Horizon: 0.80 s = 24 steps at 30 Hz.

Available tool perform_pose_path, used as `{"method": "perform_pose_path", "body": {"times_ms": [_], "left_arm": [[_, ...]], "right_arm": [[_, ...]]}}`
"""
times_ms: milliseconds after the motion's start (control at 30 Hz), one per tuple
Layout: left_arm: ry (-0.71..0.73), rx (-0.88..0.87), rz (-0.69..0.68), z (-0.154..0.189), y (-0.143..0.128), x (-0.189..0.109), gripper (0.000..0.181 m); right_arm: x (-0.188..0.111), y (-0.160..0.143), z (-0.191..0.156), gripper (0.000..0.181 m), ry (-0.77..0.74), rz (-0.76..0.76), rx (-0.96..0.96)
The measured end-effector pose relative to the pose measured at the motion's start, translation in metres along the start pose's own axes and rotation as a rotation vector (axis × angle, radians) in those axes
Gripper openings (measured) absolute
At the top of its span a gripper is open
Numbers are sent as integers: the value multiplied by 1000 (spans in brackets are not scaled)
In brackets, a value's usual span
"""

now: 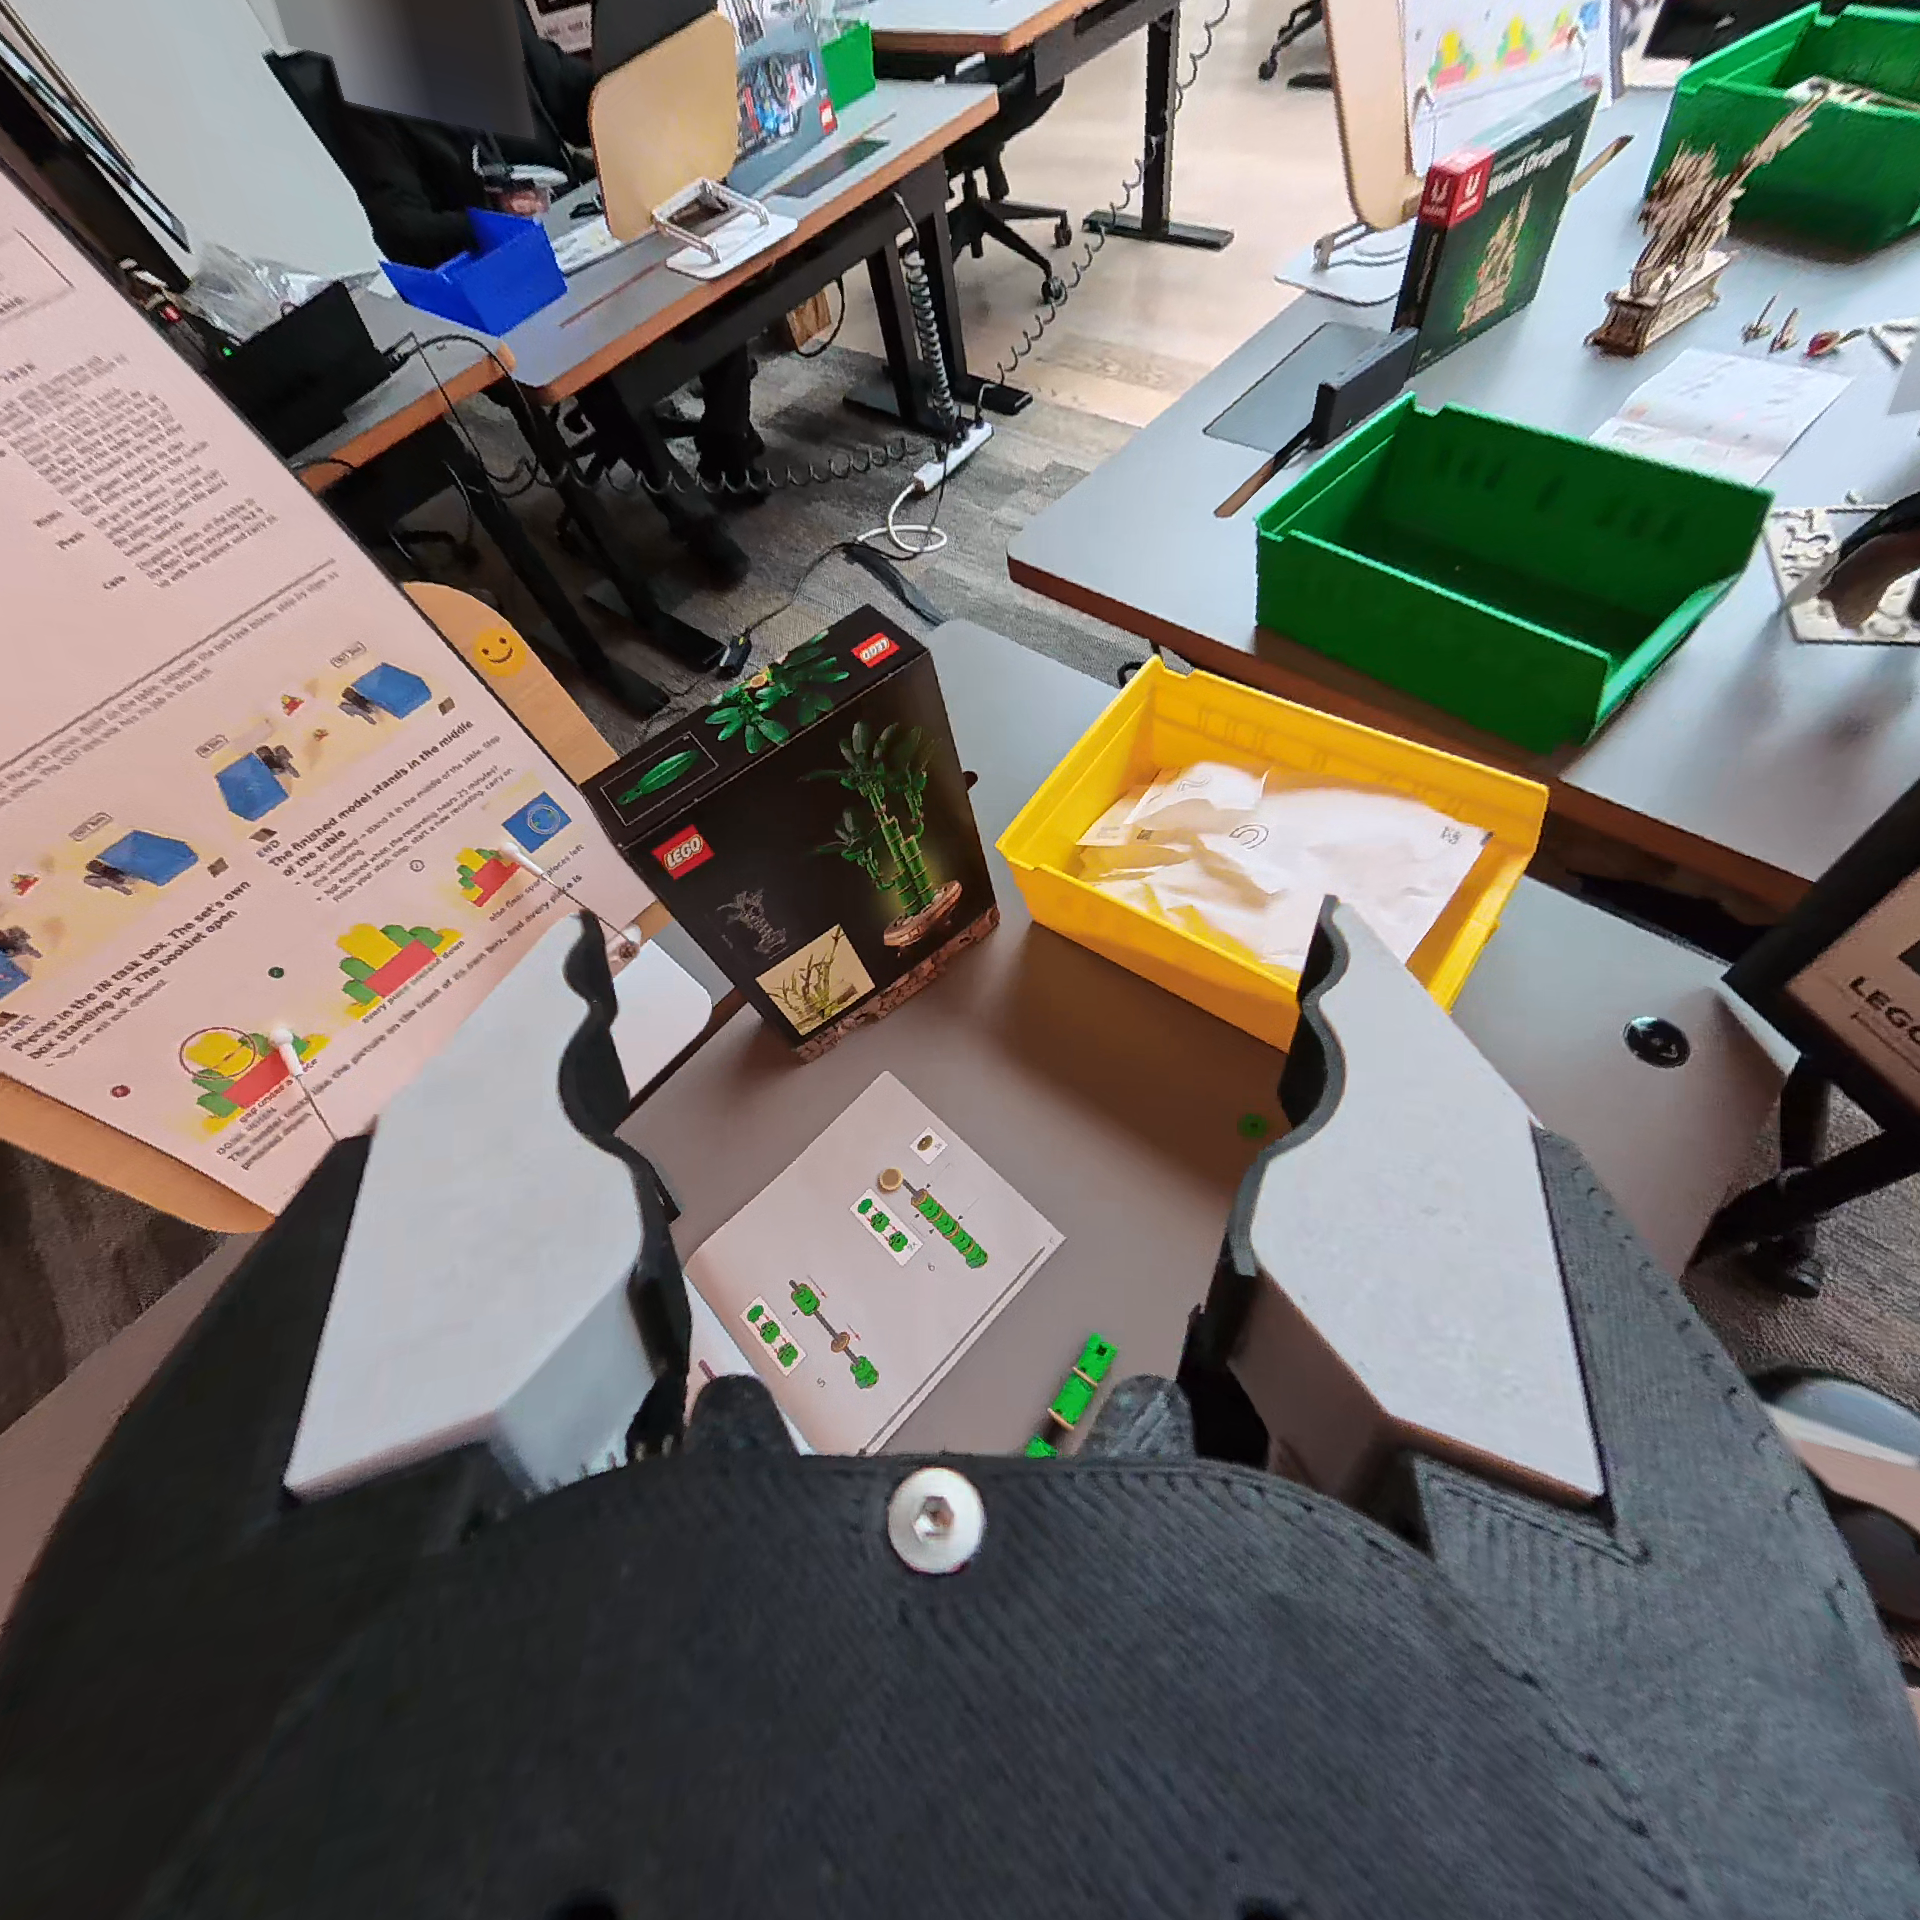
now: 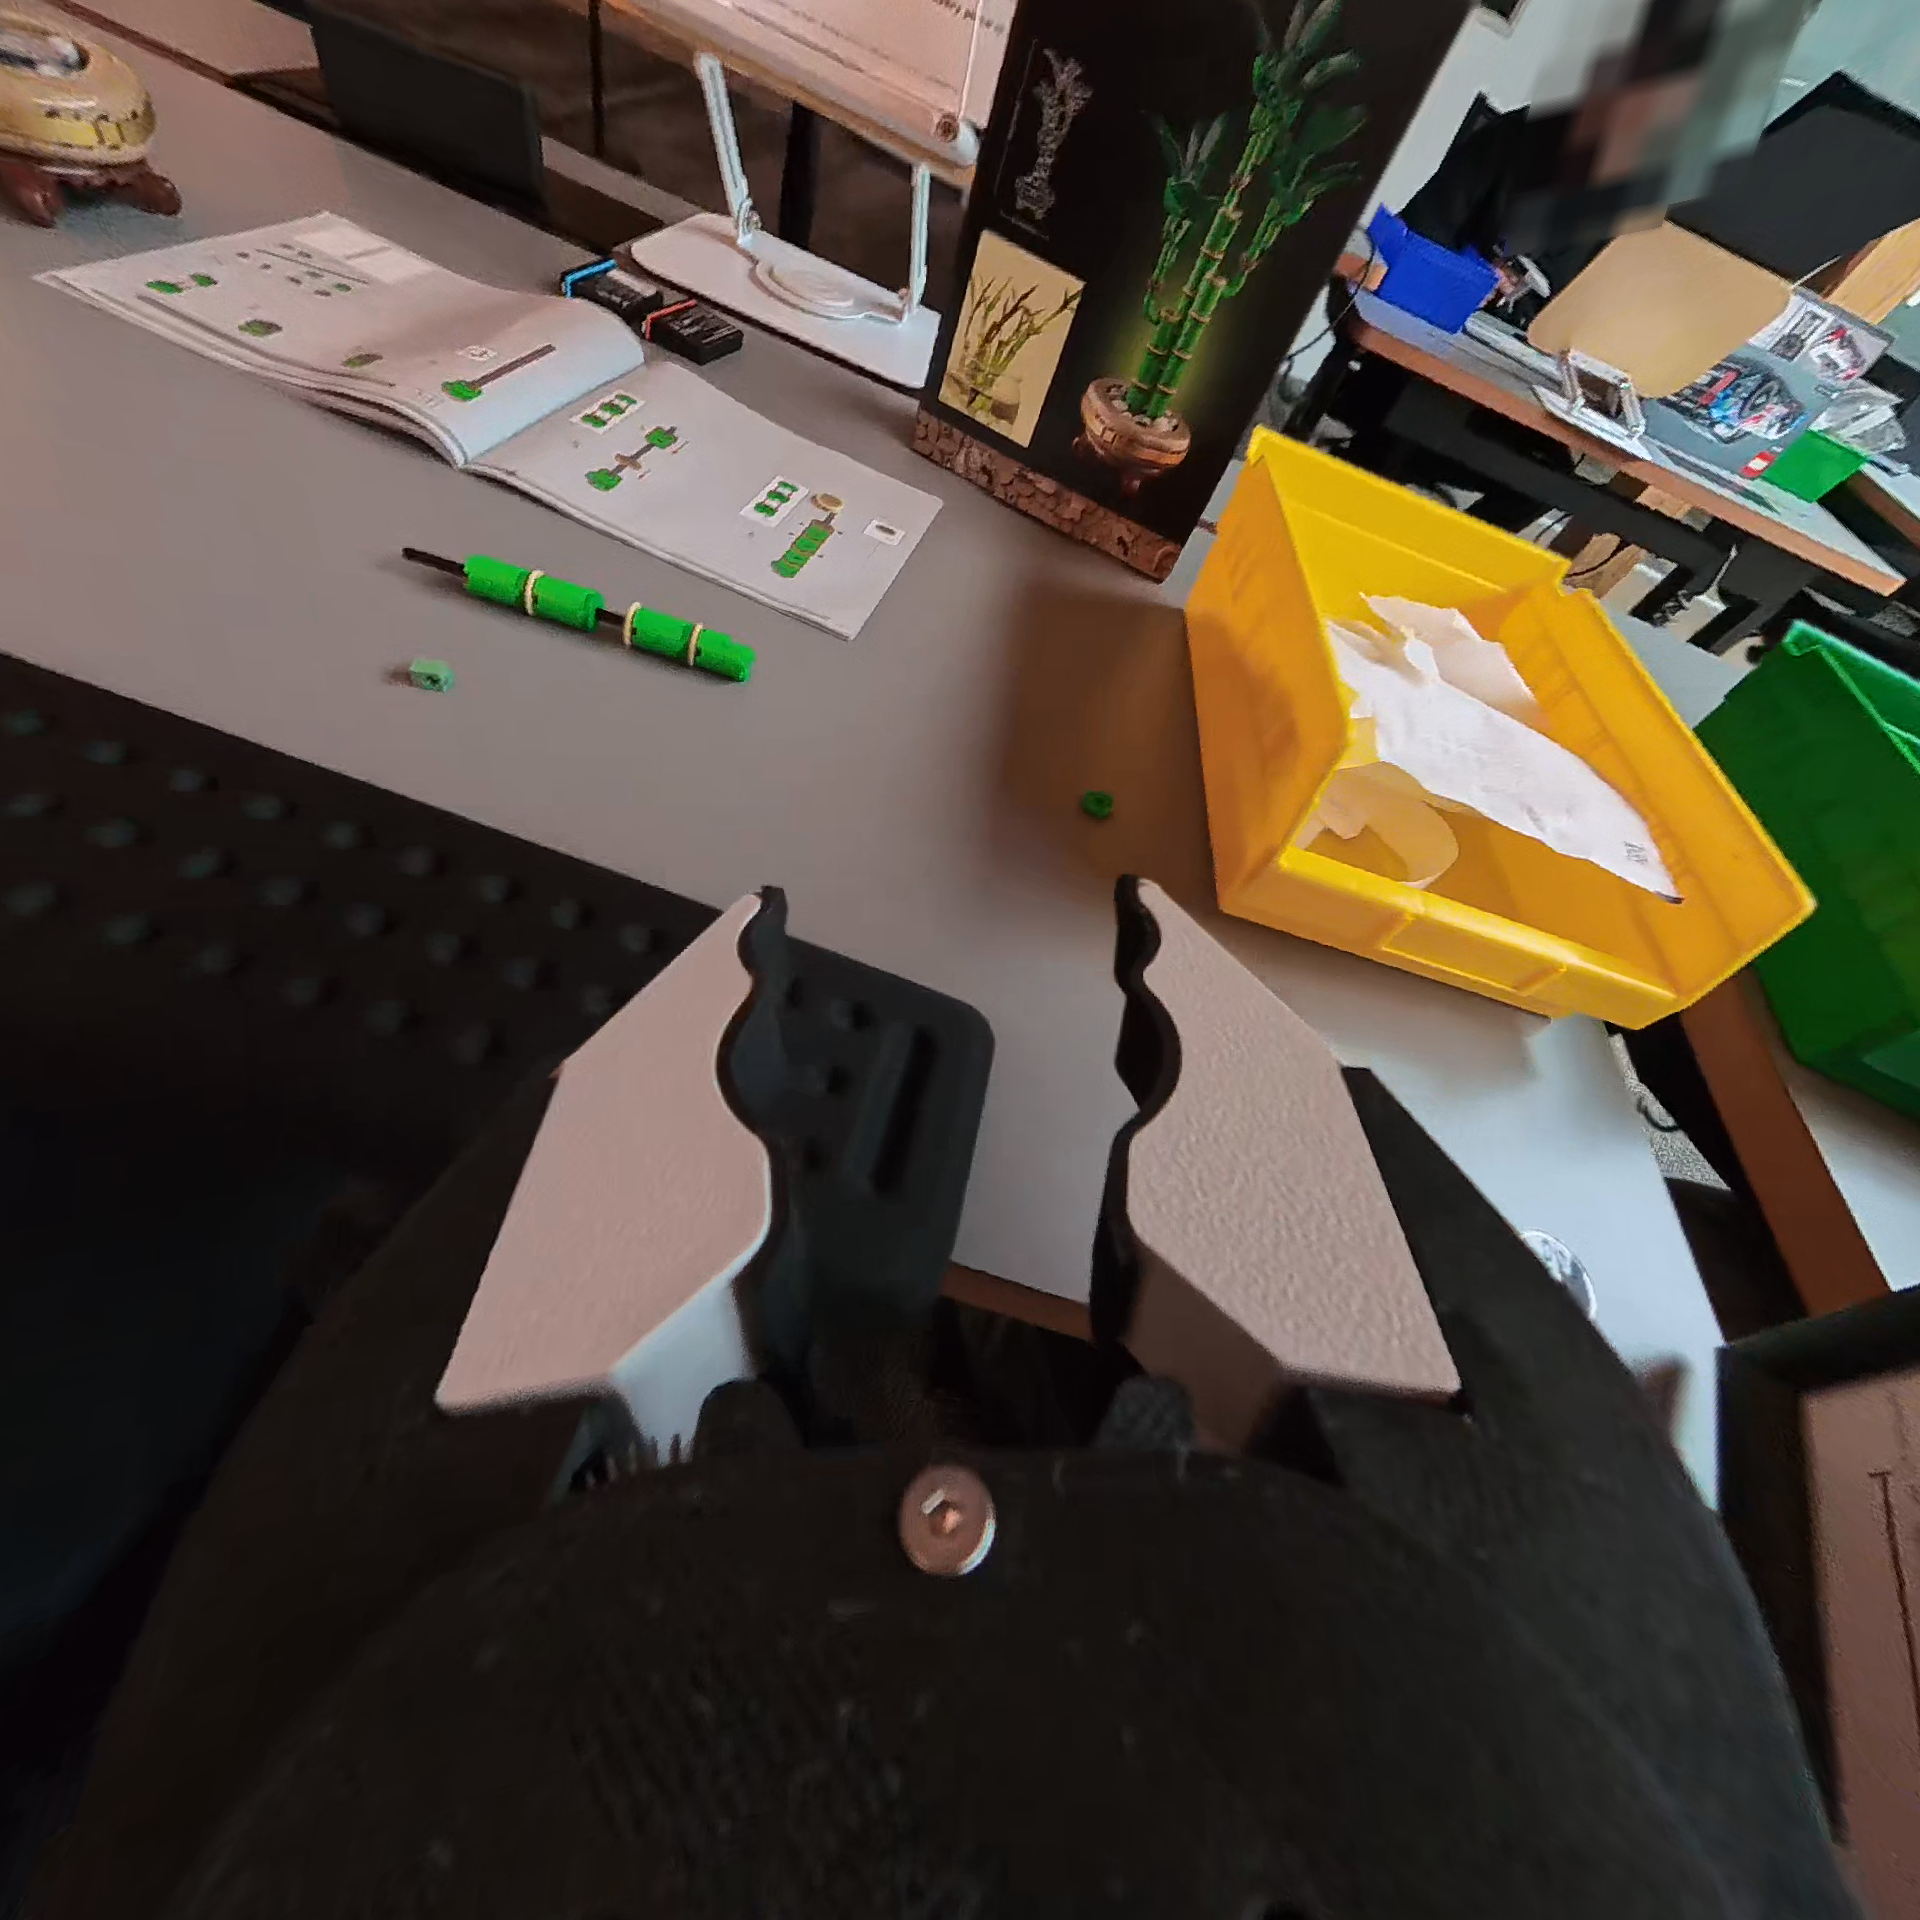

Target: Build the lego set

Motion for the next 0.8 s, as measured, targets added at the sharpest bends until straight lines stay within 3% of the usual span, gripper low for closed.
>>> {"method": "perform_pose_path", "body": {"times_ms": [133,233,333,500,567,667,800], "left_arm": [[-25,-18,52,-1,-4,-22,127],[-102,3,55,7,-33,-42,127],[-162,61,103,21,-84,-76,122],[-202,84,212,23,-204,-120,102],[-154,114,208,15,-258,-116,93],[-168,119,211,13,-329,-84,71],[-253,-5,185,-1,-367,-19,75]], "right_arm": [[18,-5,-26,65,31,-48,-67],[29,-6,-43,65,35,-57,-111],[41,-7,-53,64,62,-50,-121],[58,-10,-35,64,126,-32,-38],[61,-8,-12,63,120,5,-4],[64,-10,24,63,77,39,5],[84,-9,39,62,167,59,35]]}}
Point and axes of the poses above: each gripper's, where its closed fingertips meet, x out along the fingers, y out of its top, z = x × y across the jaws, the point moved 5 cm from there along -x, back along the fingers, and after that the axes turned 8 degrees about -z, right-handed, at the moved point
